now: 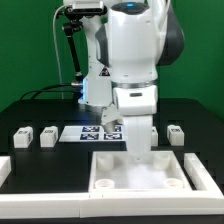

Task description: Assemble square table

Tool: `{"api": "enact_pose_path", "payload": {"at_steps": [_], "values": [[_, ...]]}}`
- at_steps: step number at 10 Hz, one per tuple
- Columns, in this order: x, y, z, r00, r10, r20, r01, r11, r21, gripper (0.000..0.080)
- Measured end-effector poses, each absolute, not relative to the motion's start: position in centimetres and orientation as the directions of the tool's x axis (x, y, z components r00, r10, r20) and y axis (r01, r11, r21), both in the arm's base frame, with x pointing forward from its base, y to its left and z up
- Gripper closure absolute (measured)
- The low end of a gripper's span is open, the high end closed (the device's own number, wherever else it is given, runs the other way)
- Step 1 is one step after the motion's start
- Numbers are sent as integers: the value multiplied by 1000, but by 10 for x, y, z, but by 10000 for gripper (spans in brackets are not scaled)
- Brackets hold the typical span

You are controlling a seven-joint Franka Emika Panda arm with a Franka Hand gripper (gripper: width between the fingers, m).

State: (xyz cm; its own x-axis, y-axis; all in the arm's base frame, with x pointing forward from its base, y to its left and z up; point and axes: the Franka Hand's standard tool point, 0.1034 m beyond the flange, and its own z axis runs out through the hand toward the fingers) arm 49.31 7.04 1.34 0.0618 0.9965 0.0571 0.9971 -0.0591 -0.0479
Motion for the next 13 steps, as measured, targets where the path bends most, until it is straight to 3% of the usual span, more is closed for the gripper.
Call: {"api": "enact_pose_path", "payload": {"at_steps": [2,6,7,8,9,10,11,13], "values": [[493,77,14,63,997,51,996,-60,-65,739],[493,74,13,55,997,55,997,-52,-55,739],[493,73,13,56,997,55,997,-53,-55,555],[493,73,13,56,997,55,997,-53,-55,420],[493,73,13,56,997,55,997,-53,-55,420],[493,73,13,56,997,55,997,-53,-55,241],[493,73,13,57,997,55,997,-54,-55,178],[493,73,13,57,997,55,997,-54,-55,155]]}}
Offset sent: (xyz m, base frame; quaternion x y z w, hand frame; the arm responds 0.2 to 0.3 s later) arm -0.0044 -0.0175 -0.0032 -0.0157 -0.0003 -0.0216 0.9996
